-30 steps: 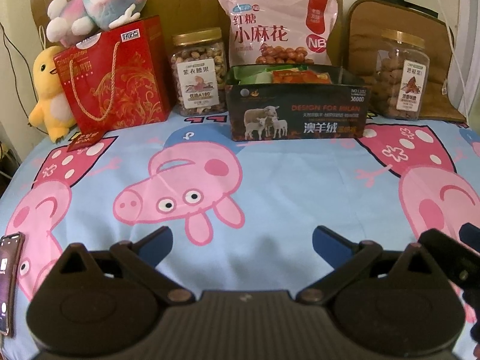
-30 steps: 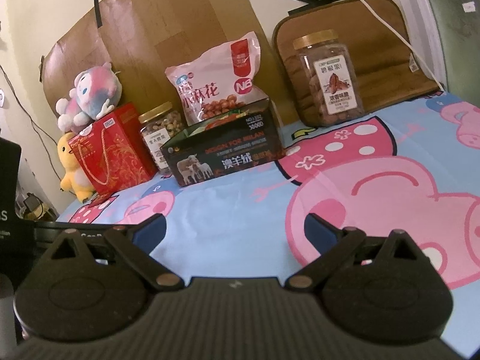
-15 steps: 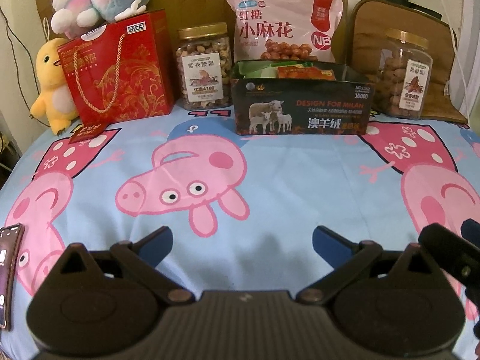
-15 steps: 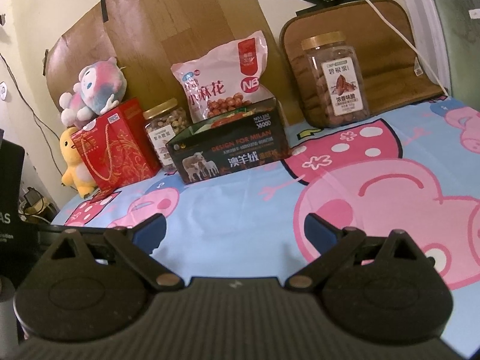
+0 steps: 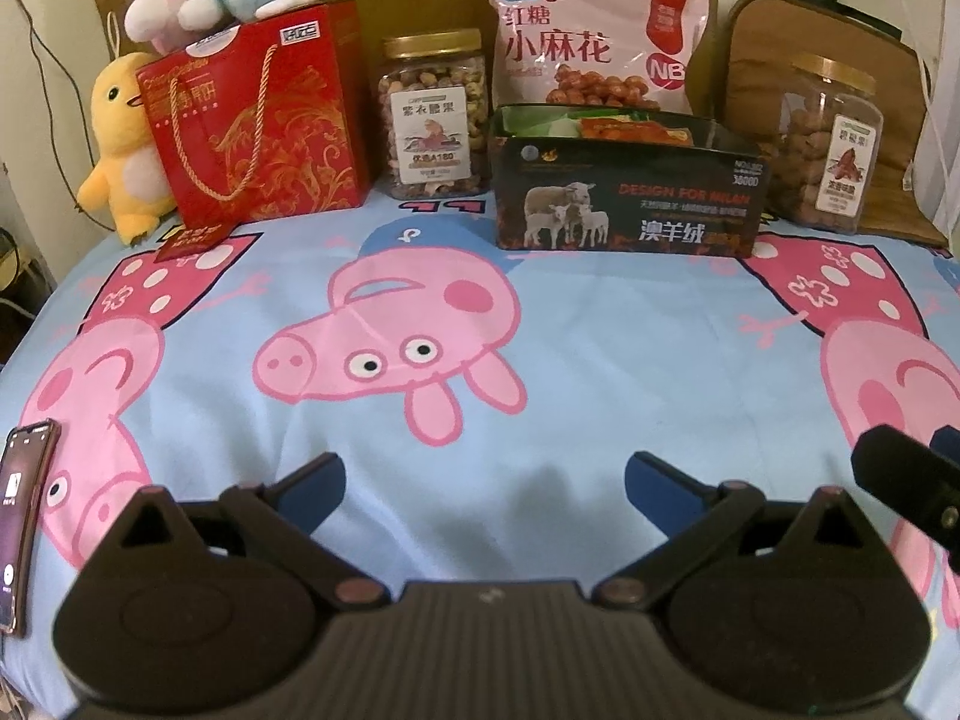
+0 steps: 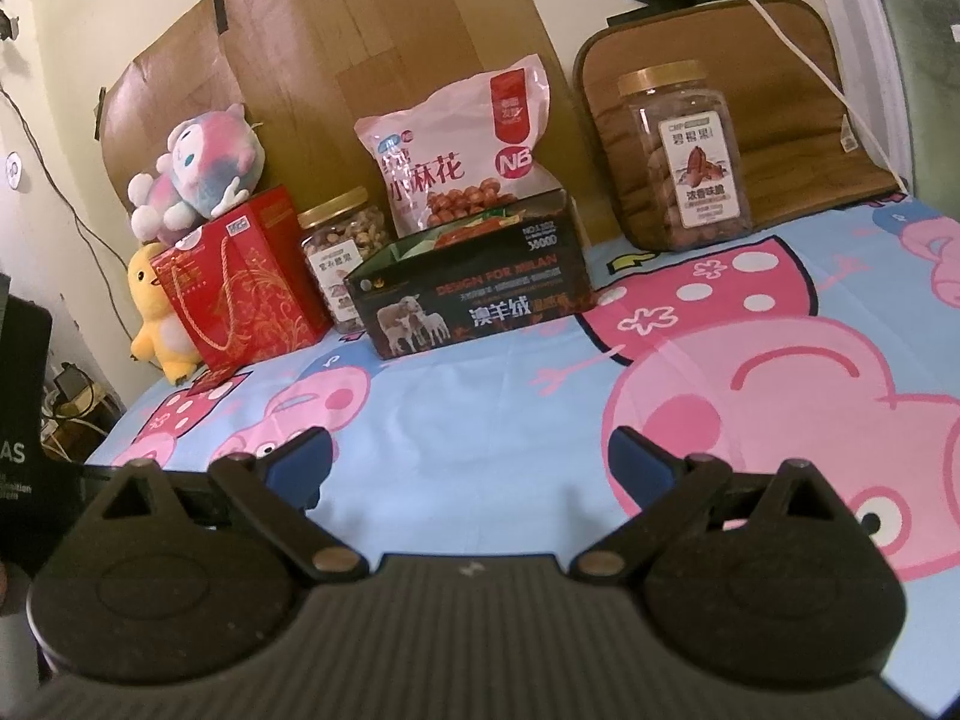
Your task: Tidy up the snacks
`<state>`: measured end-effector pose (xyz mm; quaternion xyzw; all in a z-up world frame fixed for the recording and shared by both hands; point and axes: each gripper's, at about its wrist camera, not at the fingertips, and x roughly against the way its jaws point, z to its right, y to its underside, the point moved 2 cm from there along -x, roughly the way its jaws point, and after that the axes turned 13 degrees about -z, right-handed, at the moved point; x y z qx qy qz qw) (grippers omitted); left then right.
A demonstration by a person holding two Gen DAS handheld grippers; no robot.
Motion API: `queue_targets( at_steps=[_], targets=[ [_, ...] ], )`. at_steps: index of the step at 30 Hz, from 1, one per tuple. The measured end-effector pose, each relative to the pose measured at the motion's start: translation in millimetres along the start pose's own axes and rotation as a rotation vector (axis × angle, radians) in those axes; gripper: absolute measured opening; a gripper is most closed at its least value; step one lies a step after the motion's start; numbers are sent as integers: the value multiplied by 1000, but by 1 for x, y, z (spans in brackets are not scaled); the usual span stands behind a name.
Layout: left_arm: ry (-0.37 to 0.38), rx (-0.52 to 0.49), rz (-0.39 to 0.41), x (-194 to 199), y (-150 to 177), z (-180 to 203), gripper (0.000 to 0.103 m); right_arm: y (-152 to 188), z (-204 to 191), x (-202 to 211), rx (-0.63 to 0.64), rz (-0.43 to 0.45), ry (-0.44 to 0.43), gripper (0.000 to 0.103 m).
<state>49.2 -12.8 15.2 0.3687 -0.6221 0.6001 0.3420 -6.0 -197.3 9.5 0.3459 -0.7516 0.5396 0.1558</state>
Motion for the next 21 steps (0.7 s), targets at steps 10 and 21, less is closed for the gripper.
queue_targets(
  at_steps=[10,21],
  targets=[
    [16,24,15,4,0,-13,103,-7,-11,2,23,14,13,100],
    [25,41,11,1,2,-20,103,-6,-16,-2,27,3,21,100]
  ],
)
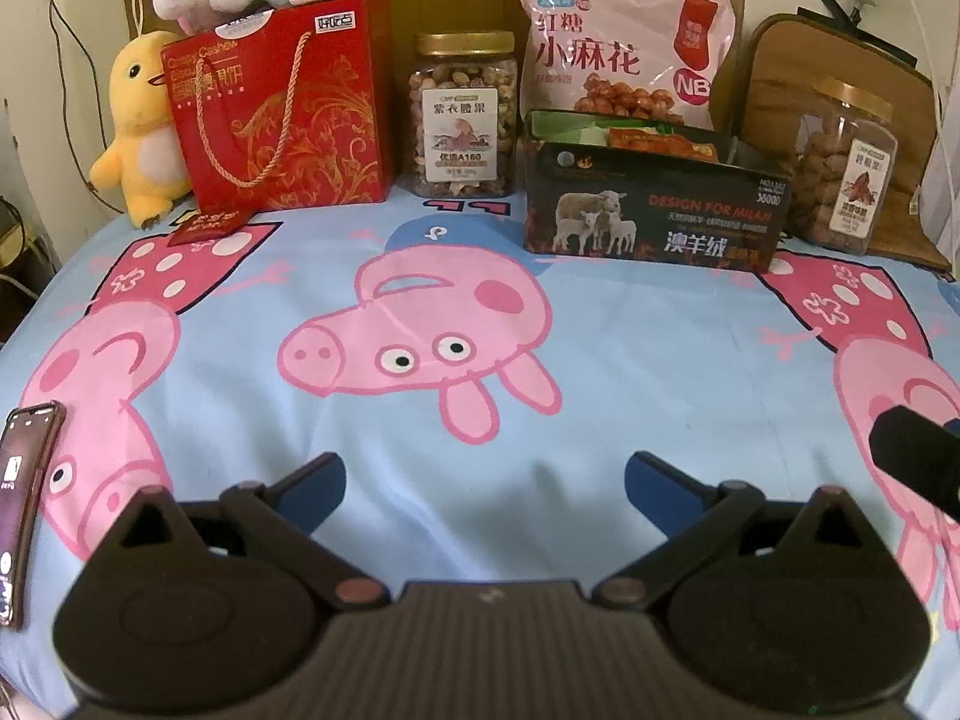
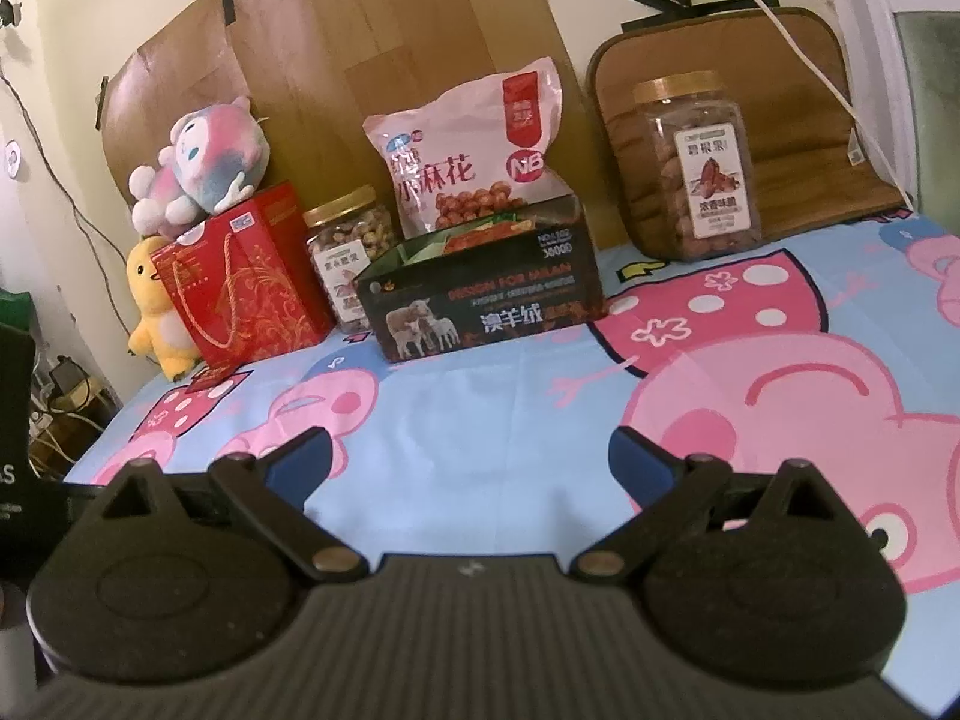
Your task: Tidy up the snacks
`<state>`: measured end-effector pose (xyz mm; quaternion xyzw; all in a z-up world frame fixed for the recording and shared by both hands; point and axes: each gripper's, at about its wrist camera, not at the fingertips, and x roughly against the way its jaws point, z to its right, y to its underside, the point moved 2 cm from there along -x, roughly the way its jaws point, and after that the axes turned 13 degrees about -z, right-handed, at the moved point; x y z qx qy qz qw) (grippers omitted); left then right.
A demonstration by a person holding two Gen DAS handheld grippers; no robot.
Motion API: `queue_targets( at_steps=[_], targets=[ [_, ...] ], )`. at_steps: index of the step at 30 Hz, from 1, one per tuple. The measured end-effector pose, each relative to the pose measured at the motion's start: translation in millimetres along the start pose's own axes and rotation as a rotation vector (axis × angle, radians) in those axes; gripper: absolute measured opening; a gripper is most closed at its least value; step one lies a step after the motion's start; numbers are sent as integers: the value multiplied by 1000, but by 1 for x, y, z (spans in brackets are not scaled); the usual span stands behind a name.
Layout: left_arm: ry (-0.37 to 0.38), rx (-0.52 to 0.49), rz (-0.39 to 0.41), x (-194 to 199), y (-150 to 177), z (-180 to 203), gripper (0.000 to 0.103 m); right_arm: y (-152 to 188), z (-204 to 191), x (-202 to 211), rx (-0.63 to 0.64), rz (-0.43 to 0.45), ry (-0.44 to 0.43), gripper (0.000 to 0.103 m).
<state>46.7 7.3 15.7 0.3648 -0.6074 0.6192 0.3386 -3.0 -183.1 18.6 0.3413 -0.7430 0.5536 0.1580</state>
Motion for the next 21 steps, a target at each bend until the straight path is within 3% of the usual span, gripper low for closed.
queue_targets(
  at_steps=[21],
  targets=[
    [-35,-21,42,8,1,5,103,-9,0,4,5,22,-24,100]
  ],
)
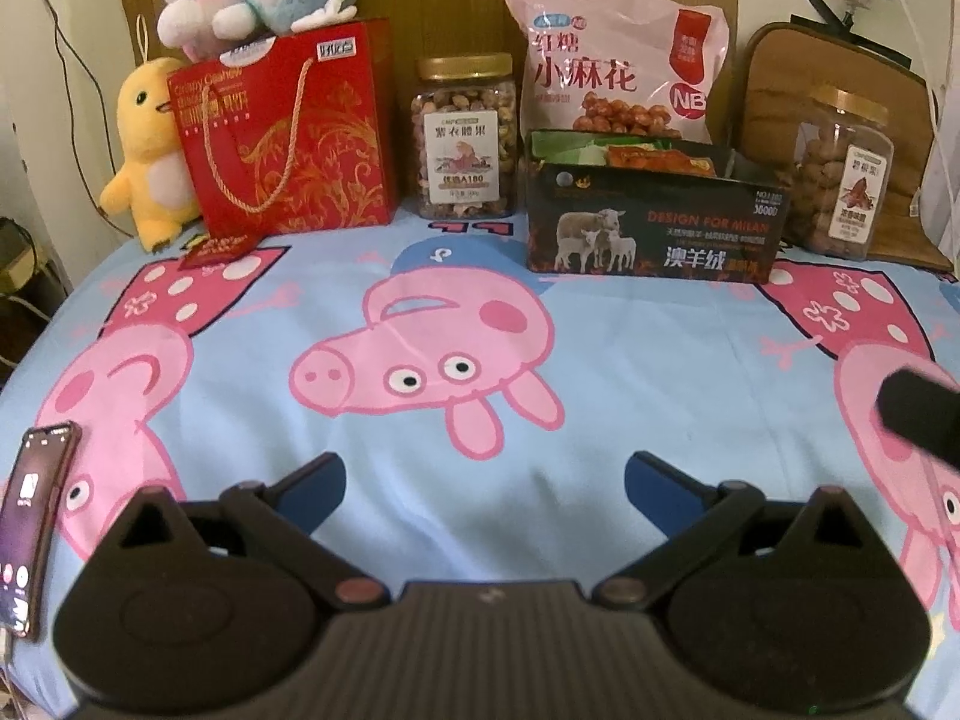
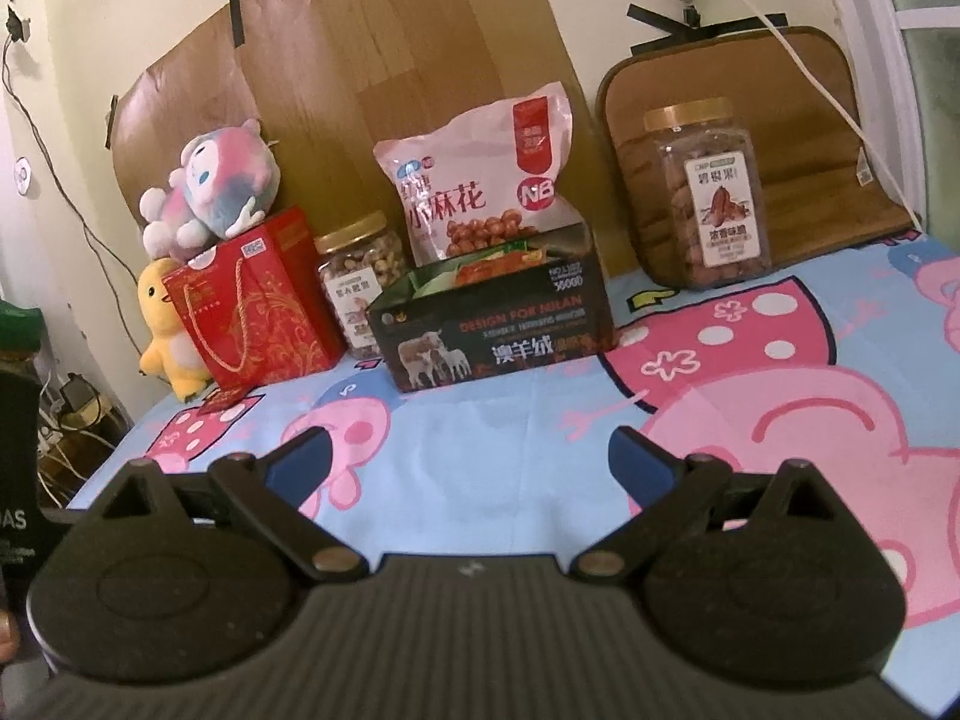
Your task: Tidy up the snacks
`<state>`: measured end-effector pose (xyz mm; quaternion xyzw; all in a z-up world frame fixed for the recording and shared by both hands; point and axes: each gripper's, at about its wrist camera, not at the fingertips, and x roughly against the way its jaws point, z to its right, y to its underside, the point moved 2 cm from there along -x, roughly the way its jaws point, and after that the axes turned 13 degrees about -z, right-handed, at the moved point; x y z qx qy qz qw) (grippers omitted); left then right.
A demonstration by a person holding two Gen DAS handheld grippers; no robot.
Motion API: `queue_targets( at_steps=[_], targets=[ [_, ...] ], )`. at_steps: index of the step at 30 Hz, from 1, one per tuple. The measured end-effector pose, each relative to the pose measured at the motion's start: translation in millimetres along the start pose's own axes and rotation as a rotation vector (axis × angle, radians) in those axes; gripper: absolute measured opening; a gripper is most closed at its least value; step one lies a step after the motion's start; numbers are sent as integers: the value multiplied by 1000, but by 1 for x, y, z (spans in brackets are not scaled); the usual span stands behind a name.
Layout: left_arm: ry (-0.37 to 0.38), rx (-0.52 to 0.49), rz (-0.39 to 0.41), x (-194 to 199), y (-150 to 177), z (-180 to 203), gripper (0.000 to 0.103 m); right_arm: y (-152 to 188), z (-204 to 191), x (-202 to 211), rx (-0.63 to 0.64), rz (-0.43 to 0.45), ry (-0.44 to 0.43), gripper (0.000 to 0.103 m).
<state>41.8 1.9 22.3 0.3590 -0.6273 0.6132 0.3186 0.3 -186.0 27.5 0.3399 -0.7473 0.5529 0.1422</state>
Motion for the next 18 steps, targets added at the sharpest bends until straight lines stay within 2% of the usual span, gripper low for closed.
queue_targets(
  at_steps=[18],
  targets=[
    [4,-30,8,4,1,8,103,6,4,1,-19,-14,-7,100]
  ],
)
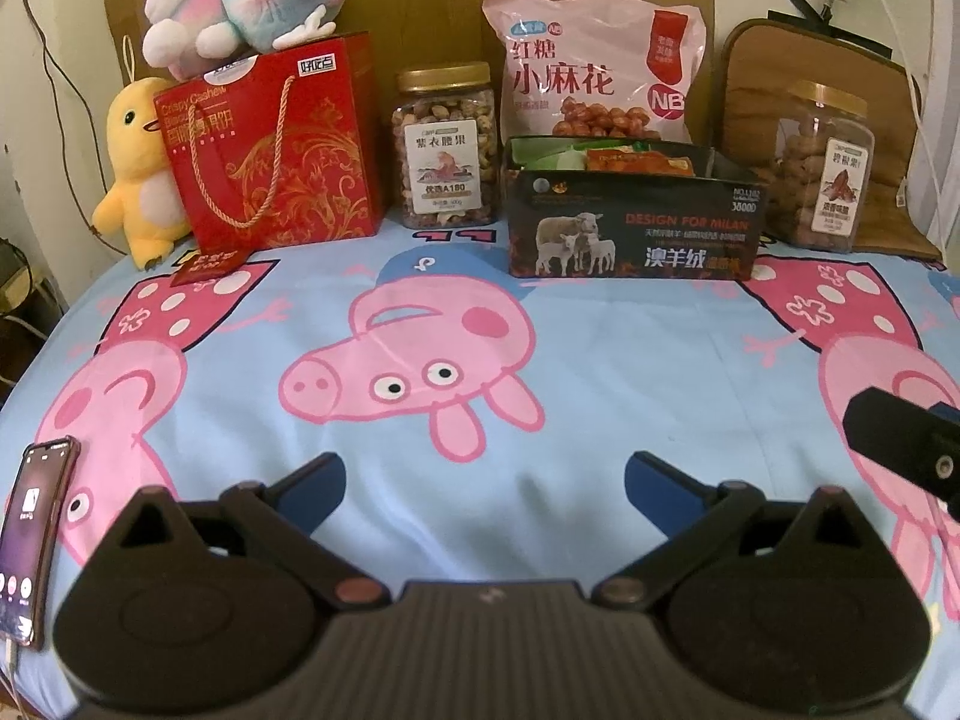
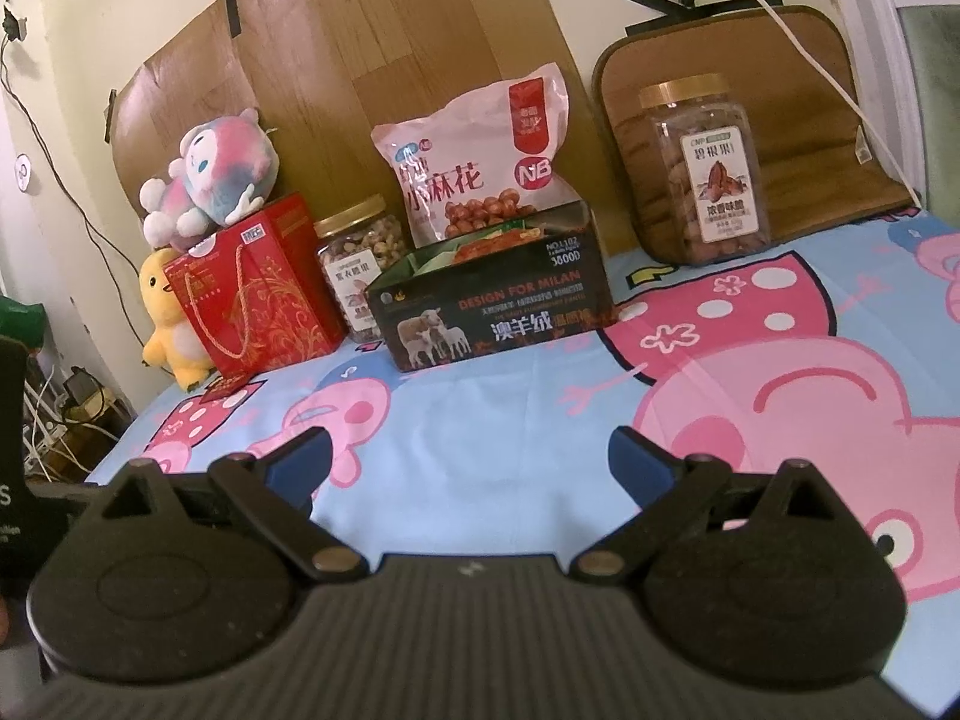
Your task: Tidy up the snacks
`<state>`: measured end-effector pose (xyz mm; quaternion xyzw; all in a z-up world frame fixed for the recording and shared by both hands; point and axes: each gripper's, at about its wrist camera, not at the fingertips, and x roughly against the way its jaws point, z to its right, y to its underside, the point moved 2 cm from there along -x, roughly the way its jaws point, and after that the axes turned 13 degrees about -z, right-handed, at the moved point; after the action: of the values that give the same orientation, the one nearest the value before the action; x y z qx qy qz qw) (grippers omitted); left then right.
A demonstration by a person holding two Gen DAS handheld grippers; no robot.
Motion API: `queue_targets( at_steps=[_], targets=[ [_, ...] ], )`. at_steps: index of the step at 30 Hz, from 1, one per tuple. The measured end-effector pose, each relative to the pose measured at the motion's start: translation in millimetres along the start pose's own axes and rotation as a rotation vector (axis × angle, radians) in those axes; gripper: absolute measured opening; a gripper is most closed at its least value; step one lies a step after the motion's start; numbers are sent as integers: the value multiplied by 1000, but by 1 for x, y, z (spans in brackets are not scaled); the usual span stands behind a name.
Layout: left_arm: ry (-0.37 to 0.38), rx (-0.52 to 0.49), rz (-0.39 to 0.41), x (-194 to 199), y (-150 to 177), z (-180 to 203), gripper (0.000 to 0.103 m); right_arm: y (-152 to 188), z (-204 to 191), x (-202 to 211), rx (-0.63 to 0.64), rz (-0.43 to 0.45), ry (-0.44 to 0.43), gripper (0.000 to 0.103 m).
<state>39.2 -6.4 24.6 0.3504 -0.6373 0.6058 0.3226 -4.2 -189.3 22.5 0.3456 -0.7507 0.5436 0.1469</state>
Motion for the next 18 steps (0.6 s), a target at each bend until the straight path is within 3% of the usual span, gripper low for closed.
queue_targets(
  at_steps=[18],
  targets=[
    [8,-9,14,3,2,1,103,1,0,-2,-1,-2,6,100]
  ],
)
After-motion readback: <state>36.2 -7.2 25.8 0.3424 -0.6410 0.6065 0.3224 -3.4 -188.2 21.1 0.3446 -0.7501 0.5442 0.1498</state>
